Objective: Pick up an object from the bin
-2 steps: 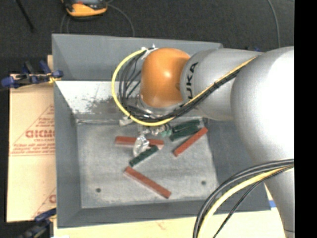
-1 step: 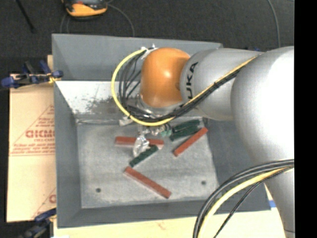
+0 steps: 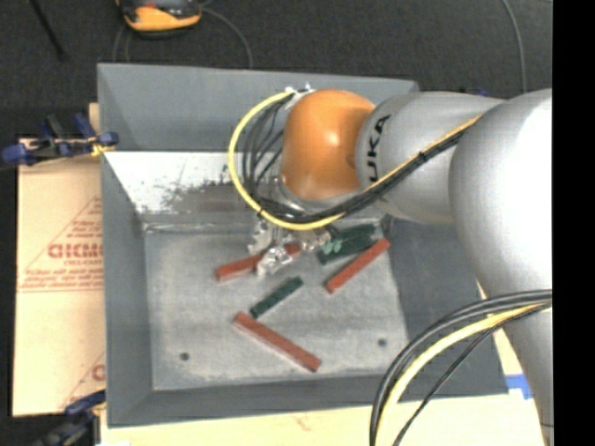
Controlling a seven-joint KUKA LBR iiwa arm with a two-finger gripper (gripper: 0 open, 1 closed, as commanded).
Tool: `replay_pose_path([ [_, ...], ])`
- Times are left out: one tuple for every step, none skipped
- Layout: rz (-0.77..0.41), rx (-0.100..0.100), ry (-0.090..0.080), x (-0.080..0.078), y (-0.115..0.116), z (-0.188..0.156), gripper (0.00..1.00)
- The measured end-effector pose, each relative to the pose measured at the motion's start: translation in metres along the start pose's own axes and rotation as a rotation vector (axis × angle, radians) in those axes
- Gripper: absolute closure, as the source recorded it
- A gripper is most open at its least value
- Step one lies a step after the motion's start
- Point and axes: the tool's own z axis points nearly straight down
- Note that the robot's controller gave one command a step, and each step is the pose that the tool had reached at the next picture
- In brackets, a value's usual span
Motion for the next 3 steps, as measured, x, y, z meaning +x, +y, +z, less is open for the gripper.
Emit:
replay_pose_path([
  [0.001, 0.0, -0.001, 0.0, 0.0, 0.0, 1.0],
  [-0.026, 0.001, 0.001, -0.012, 0.015, -0.036, 1.0],
  [-0.036, 0.002, -0.008, -0.011, 0.015, -0.06, 1.0],
])
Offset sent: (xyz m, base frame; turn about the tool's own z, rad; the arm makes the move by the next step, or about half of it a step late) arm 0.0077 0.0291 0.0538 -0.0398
